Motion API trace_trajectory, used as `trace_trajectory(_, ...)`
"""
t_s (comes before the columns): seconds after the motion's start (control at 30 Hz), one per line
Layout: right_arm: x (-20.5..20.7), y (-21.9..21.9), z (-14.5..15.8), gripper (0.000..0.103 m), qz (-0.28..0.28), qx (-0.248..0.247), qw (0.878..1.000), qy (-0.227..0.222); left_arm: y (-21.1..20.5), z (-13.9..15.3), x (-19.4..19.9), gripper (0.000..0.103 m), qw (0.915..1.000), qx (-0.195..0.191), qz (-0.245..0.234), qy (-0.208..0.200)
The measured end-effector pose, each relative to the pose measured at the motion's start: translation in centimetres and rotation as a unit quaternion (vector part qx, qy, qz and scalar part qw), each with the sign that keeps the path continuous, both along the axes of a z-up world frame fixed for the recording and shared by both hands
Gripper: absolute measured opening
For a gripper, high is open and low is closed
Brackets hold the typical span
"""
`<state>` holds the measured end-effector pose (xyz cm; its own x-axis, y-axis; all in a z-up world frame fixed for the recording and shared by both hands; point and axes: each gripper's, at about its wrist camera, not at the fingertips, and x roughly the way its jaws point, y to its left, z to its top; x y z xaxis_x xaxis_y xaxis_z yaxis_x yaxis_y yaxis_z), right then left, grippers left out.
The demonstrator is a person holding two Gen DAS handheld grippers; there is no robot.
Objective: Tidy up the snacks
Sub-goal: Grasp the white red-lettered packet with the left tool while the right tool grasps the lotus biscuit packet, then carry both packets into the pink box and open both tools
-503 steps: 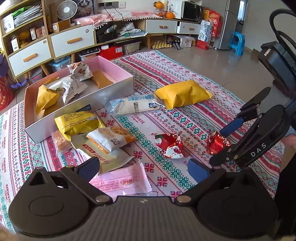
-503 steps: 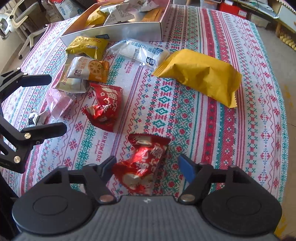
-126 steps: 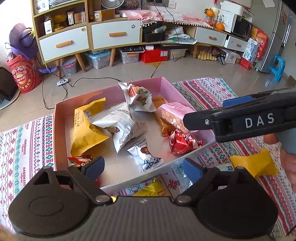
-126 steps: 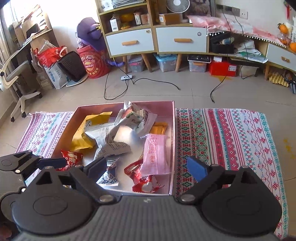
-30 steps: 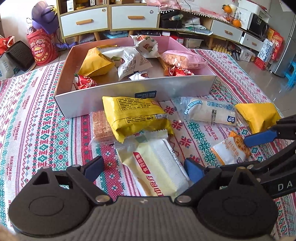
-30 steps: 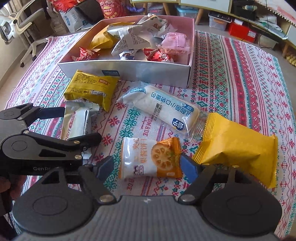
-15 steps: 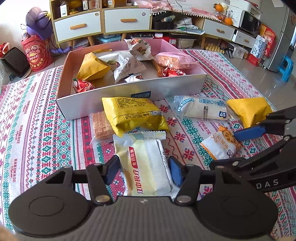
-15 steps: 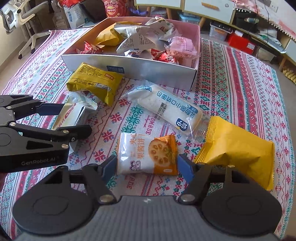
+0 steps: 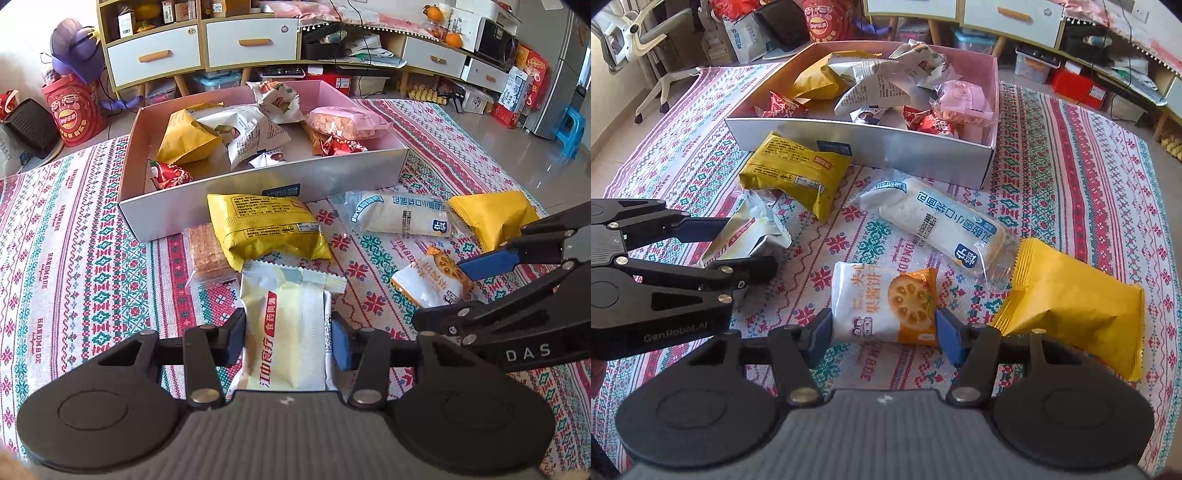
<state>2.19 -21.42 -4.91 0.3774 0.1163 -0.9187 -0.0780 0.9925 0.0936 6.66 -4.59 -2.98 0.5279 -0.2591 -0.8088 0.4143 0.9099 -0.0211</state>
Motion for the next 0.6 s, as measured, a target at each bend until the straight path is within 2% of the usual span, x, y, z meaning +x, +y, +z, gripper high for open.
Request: trace_trajectory(0.6,0.0,-0.4,2.0,0.056,-0.010,0.020,0.999,-0.027,0.6,2.2,-0.5,0.053,0.9996,-0.024,-0.003,-0.013)
